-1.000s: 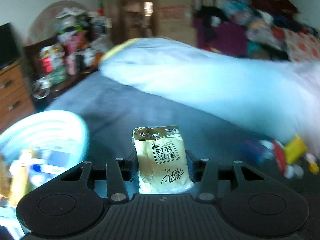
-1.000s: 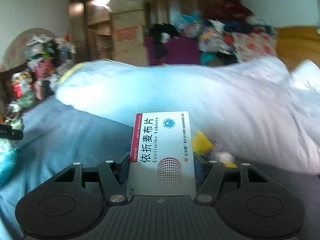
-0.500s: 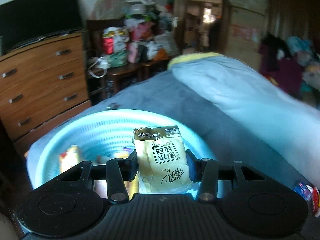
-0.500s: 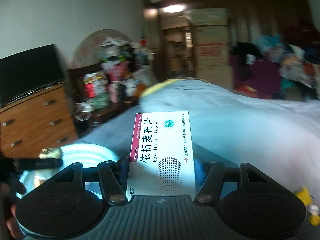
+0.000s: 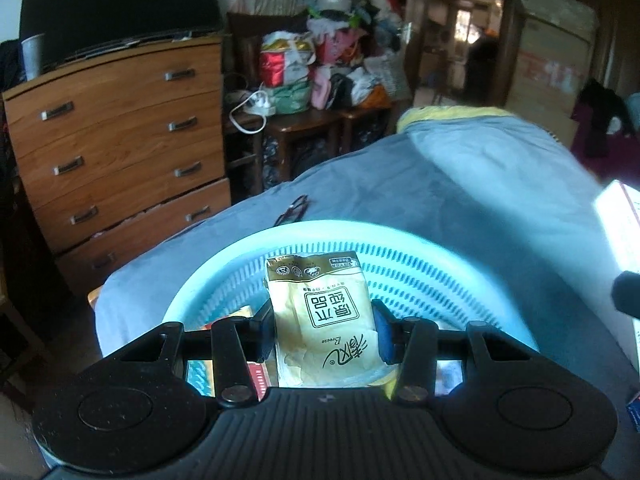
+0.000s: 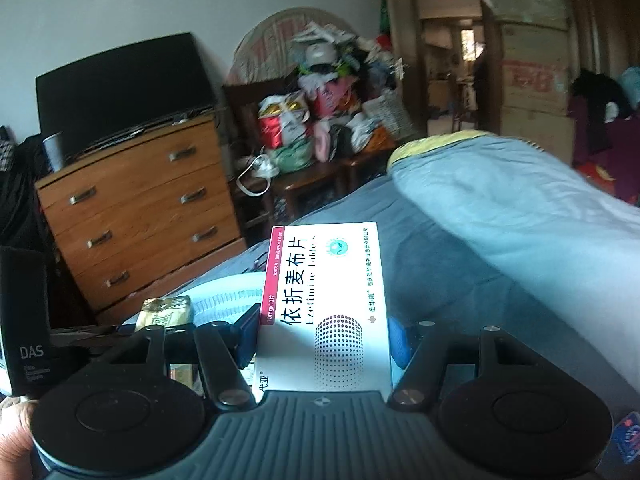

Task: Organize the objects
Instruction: 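Carry the soap box and medicine box with both tools over the teal basket, then open both tools to drop the boxes into the teal basket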

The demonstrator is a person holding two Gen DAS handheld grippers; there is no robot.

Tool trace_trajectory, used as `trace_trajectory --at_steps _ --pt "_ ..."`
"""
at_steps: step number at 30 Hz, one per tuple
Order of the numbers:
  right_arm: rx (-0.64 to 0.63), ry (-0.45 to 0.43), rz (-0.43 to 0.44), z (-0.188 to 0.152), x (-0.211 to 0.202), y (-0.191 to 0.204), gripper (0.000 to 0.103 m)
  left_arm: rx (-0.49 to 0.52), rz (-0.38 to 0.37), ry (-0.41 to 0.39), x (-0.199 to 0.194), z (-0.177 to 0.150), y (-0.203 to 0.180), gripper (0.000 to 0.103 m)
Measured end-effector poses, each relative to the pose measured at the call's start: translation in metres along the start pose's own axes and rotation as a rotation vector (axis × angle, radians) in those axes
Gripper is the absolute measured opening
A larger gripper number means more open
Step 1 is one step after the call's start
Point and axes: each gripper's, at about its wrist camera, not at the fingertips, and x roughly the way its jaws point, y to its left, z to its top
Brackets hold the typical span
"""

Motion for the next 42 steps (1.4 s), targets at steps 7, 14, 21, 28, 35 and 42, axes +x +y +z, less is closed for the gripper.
trace_trajectory --at_steps 7,14,21,28,35,42 --pt "-0.006 0.028 0.019 -0.021 0.019 -0.009 0.064 -0.01 -0.01 0.025 0.014 0.0 0.01 0.048" --pt "-0.012 0.04 0.019 -0.036 0.026 -0.018 0.064 -0.008 -0.009 0.032 0.02 -0.005 0.012 0.048" --pt "-0.011 0.047 0.017 -0.041 0.032 -0.021 0.064 -0.005 -0.007 0.036 0.021 -0.006 0.008 0.048" --pt "-0.02 0.058 0.003 -0.046 0.039 -0.019 0.065 -0.003 0.017 0.033 0.023 -0.008 0.008 0.058" --pt "-0.063 0.016 -0.055 -0.046 0.029 -0.014 0.094 -0.001 0.065 0.009 0.017 -0.009 0.012 0.076" --pt "-0.122 -0.035 -0.158 -0.04 0.007 -0.012 0.096 0.027 0.044 -0.013 0.001 -0.009 -0.002 0.076"
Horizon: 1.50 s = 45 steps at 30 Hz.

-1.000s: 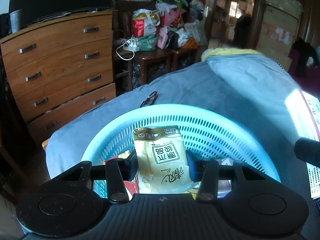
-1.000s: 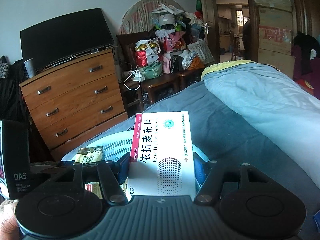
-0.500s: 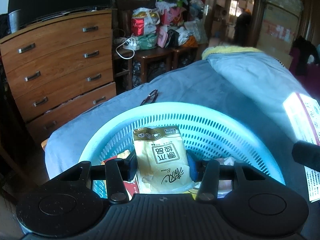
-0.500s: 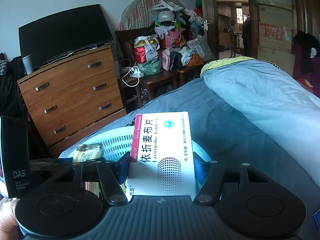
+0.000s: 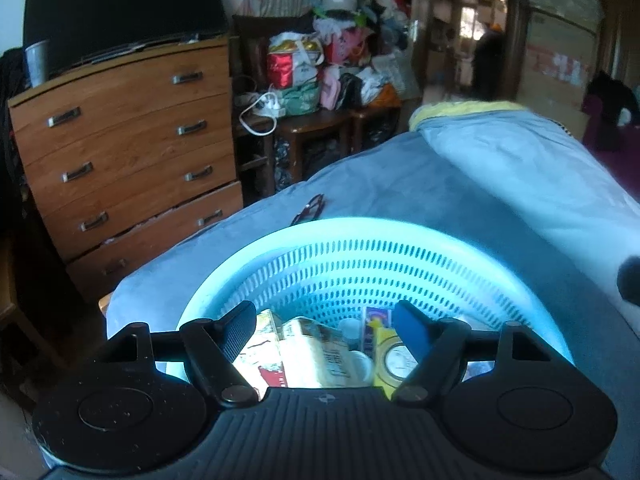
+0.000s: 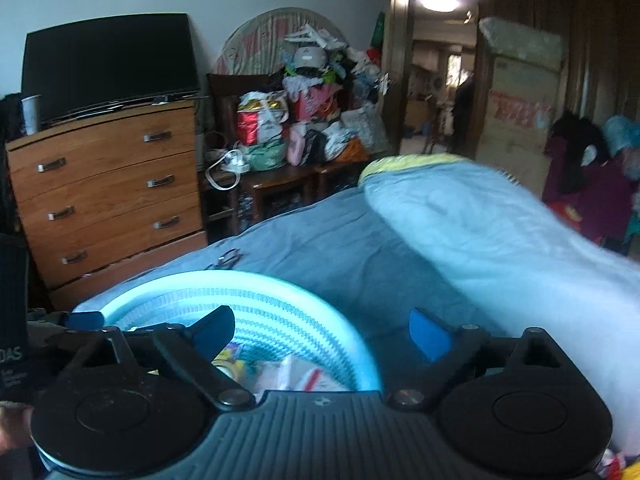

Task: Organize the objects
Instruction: 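Open both tools to drop the boxes into the teal basket, then grasp the blue box with the left tool while the right tool grasps a white bottle cap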

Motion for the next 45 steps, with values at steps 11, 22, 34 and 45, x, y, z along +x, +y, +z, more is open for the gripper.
trace_trajectory --at_steps 11,22,34,45 --pt "0.007 -0.05 -0.083 0.0 -0.04 -0.036 0.099 0.042 -0.042 -0.04 -0.032 0.003 -0.034 0.077" --pt "0.082 -0.052 -0.173 -0.022 -0.081 -0.1 0.102 0.141 -0.123 -0.071 -0.071 -0.012 -0.1 0.082" --pt "0.304 0.021 -0.394 -0.213 -0.116 -0.285 0.098 0.3 -0.279 -0.043 -0.075 -0.067 -0.204 0.087" --pt "0.375 0.223 -0.554 -0.392 -0.079 -0.439 0.065 0.513 -0.515 0.078 -0.024 -0.163 -0.332 0.084"
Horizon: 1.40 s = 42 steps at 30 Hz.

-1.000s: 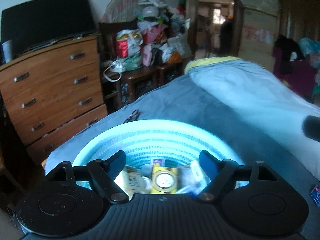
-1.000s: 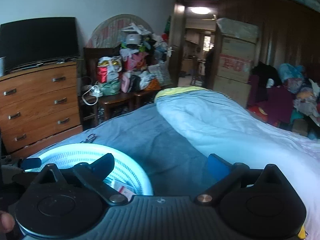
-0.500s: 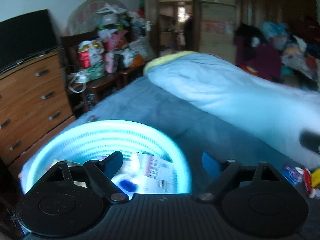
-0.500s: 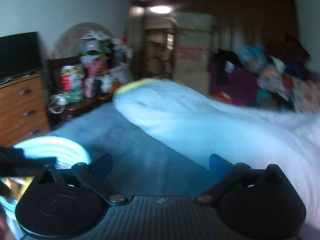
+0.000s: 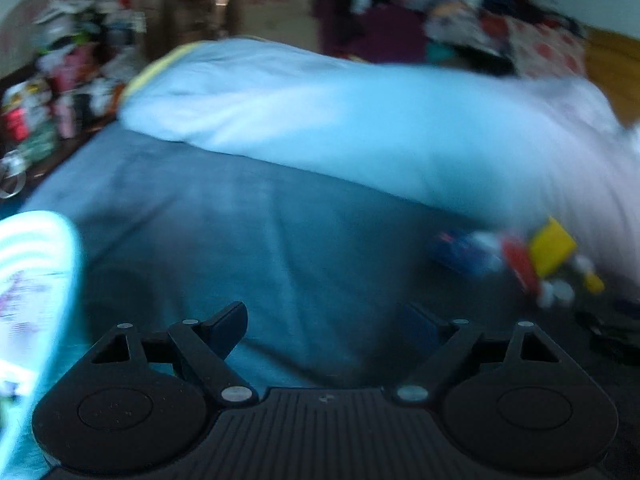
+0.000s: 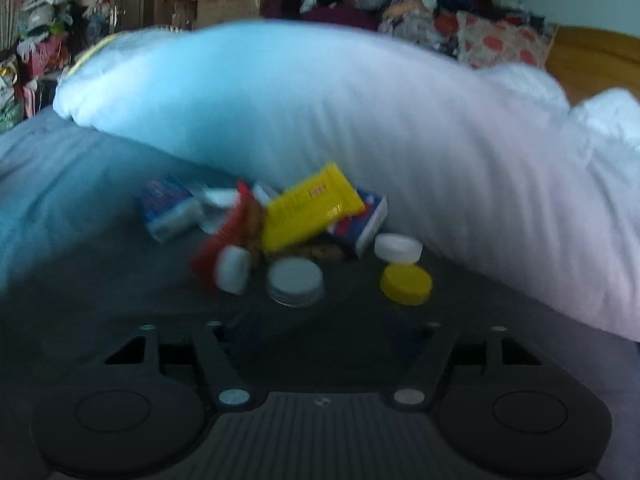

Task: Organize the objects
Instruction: 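Grasp the blue box with the left tool while the right tool grasps a white bottle cap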

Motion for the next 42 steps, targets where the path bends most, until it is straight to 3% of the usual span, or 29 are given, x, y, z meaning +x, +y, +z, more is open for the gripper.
trace_trajectory --at_steps 3,9,12,15,18,21,24,26,33,37,42 --pt "-0.001 0.0 0.028 0.002 0.029 -0.004 0.062 0.043 -0.046 0.021 0.028 -0.005 -0.023 0.081" --pt "-0.014 -0.022 0.085 0.01 0.055 0.003 0.066 0.076 -0.104 0.04 0.07 -0.004 -0.049 0.081" --pt "-0.02 -0.032 0.075 0.006 0.05 0.007 0.042 0.1 -0.116 0.041 0.086 -0.002 -0.063 0.081" --pt "0.043 -0.034 0.039 -0.003 0.029 0.002 0.042 0.154 -0.108 -0.002 0.103 -0.001 -0.078 0.081" --pt "0.174 -0.01 0.087 -0.022 0.006 -0.014 0.042 0.227 -0.135 -0.084 0.123 0.005 -0.091 0.084" --pt "0.232 -0.012 0.102 -0.046 -0.002 -0.019 0.043 0.31 -0.169 -0.118 0.145 0.01 -0.109 0.084" --pt "0.253 -0.027 0.13 -0.053 -0.001 -0.023 0.043 0.358 -0.219 -0.155 0.156 0.014 -0.122 0.097" --pt "0.257 -0.034 0.142 -0.055 0.0 -0.029 0.043 0.39 -0.169 -0.164 0.169 0.016 -0.128 0.097" --pt "0.246 -0.046 0.143 -0.06 -0.003 -0.024 0.043 0.318 -0.212 -0.093 0.214 0.032 -0.129 0.095" --pt "0.253 -0.051 0.145 -0.059 -0.015 -0.034 0.043 0.27 -0.218 -0.035 0.228 0.033 -0.129 0.076" --pt "0.263 -0.067 0.125 -0.04 -0.008 -0.036 0.042 0.2 -0.191 -0.013 0.215 0.029 -0.127 0.072"
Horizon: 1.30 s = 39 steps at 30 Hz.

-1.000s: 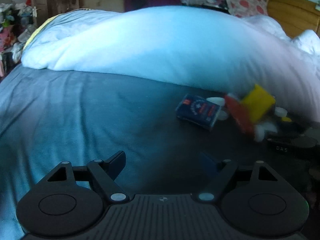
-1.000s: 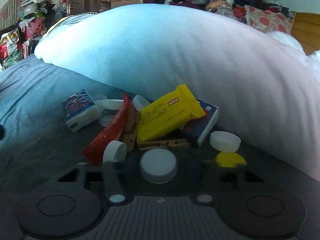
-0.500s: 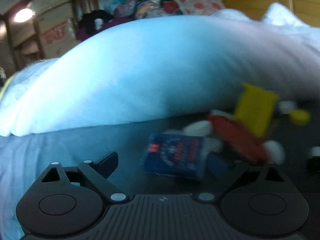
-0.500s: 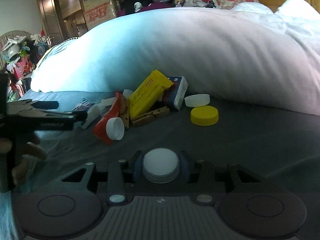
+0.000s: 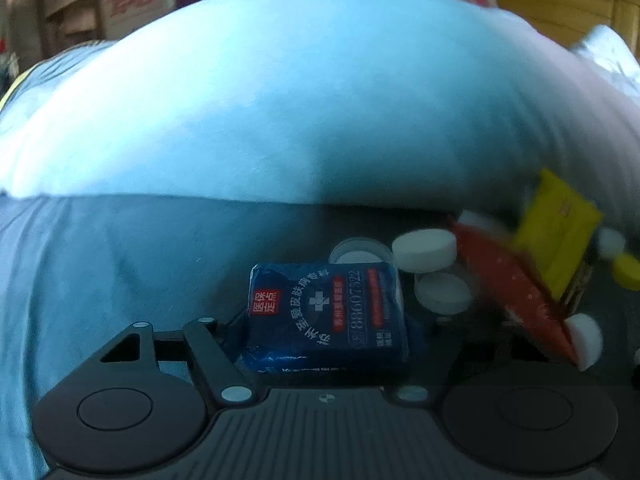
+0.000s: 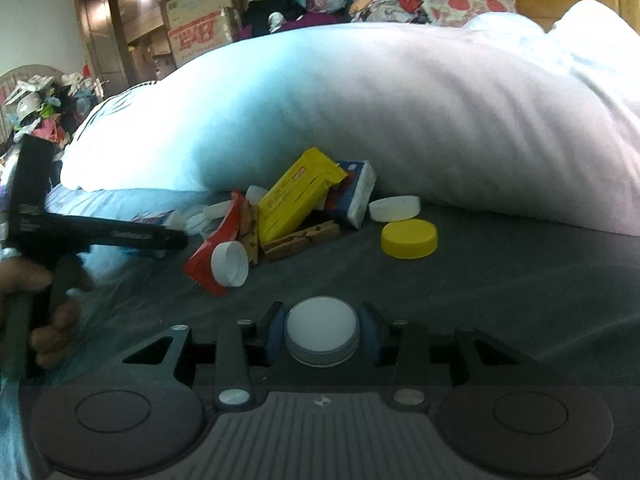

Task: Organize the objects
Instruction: 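Grasp the blue box with the left tool while the right tool grasps a white bottle cap, then carry the blue box and white cap with both tools over the teal basket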

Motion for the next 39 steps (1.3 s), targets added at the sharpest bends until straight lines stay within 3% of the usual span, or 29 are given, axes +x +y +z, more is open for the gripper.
trace_trajectory --at_steps 7,11,17,22,28,39 --pt "-0.009 -0.039 -0.042 0.006 -0.016 0.006 0.042 -0.035 0.048 -0.071 -0.095 -0.001 -0.003 0.072" --pt "-0.025 -0.067 -0.028 0.016 -0.046 0.021 0.042 -0.112 0.145 -0.123 -0.167 -0.009 0.021 0.072" --pt "-0.058 -0.088 0.039 0.033 -0.091 0.068 0.042 -0.272 0.353 -0.163 -0.263 -0.029 0.09 0.072" --pt "-0.152 -0.116 0.15 0.059 -0.123 0.14 0.042 -0.383 0.516 -0.148 -0.33 -0.042 0.154 0.072" --pt "-0.259 -0.129 0.314 0.089 -0.149 0.246 0.042 -0.485 0.65 -0.147 -0.402 -0.05 0.218 0.072" --pt "-0.415 -0.092 0.576 0.121 -0.194 0.45 0.042 -0.676 0.649 -0.145 -0.462 -0.107 0.31 0.072"
